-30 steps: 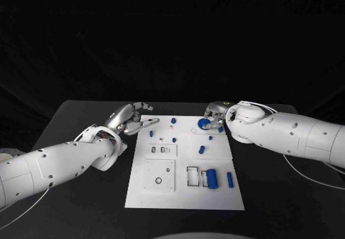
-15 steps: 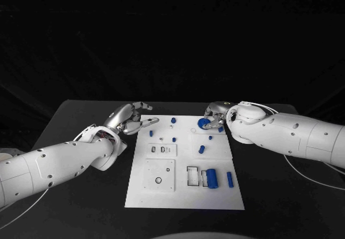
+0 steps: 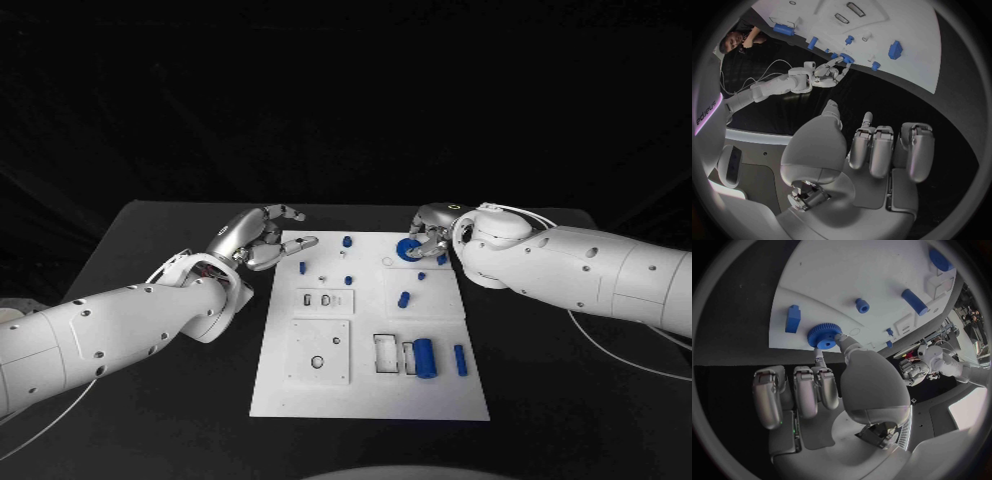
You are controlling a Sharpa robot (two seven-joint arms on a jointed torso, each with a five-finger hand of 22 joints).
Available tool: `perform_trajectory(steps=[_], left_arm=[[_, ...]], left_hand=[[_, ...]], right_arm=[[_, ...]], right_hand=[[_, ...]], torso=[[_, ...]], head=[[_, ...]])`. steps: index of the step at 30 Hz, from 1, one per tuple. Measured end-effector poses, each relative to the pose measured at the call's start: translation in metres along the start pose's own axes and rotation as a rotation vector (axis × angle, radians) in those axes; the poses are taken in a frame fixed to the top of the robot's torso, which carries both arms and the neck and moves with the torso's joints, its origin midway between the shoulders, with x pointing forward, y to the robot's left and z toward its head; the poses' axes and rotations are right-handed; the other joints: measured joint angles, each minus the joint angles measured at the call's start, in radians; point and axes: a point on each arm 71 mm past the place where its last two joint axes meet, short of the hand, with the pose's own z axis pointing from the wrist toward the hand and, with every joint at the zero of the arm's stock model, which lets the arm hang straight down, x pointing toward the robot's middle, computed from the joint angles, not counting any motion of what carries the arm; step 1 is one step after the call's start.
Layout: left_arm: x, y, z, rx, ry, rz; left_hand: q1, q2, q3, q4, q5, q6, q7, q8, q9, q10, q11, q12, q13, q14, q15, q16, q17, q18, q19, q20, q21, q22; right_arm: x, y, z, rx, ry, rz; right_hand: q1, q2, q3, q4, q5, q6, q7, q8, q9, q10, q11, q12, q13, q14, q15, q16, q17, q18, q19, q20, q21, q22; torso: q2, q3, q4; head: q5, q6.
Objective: Assemble the parts on the task board
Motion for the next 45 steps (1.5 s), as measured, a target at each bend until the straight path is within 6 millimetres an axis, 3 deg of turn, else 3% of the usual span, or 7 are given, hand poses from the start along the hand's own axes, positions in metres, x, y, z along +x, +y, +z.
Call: perform_trajectory(steps=[8, 27, 45], left_arm=[[0.0, 0.0, 0.0, 0.0, 0.0, 0.0], [0.0, 0.0, 0.0, 0.0, 0.0, 0.001], [0.0, 0.0, 0.001, 0.001, 0.0, 0.002]], left_hand=[[0.0, 0.0, 0.0, 0.0, 0.0, 0.0, 0.0, 0.0, 0.0, 0.0, 0.0, 0.0, 0.0, 0.0, 0.0, 0.0, 0.0, 0.0, 0.0, 0.0, 0.0, 0.0], [0.0, 0.0, 0.0, 0.0, 0.0, 0.0, 0.0, -0.004, 0.0, 0.0, 0.0, 0.0, 0.0, 0.0, 0.0, 0.0, 0.0, 0.0, 0.0, 0.0, 0.0, 0.0], [0.0, 0.0, 0.0, 0.0, 0.0, 0.0, 0.0, -0.004, 0.0, 0.0, 0.0, 0.0, 0.001, 0.0, 0.0, 0.0, 0.001, 0.0, 0.0, 0.0, 0.0, 0.0]], right_arm=[[0.0, 0.001, 0.0, -0.001, -0.002, 0.001], [0.002, 0.001, -0.003, -0.019, -0.038, 0.045], [-0.016, 0.029, -0.005, -0.103, -0.145, 0.166]], right_hand=[[0.004, 0.003, 0.033, -0.017, 0.029, 0.056, -0.003, -0.006, -0.004, 0.0, 0.0, 0.0, 0.0, 0.0, 0.0, 0.0, 0.0, 0.0, 0.0, 0.0, 0.0, 0.0], [0.012, 0.011, 0.06, -0.044, 0.037, 0.091, 0.031, -0.01, -0.006, -0.004, 0.004, 0.0, 0.0, 0.0, 0.0, 0.0, 0.0, 0.0, 0.0, 0.0, 0.0, 0.0], [0.013, 0.01, 0.063, -0.047, 0.042, 0.096, 0.036, -0.025, -0.011, -0.002, 0.013, 0.0, 0.0, 0.0, 0.0, 0.0, 0.001, 0.0, 0.0, 0.0, 0.0, 0.0]], torso=[[0.0, 0.0001, 0.0003], [0.001, 0.0006, 0.0], [0.001, -0.0003, -0.0007]], head=[[-0.001, 0.001], [-0.001, 0.001], [0.001, -0.003]])
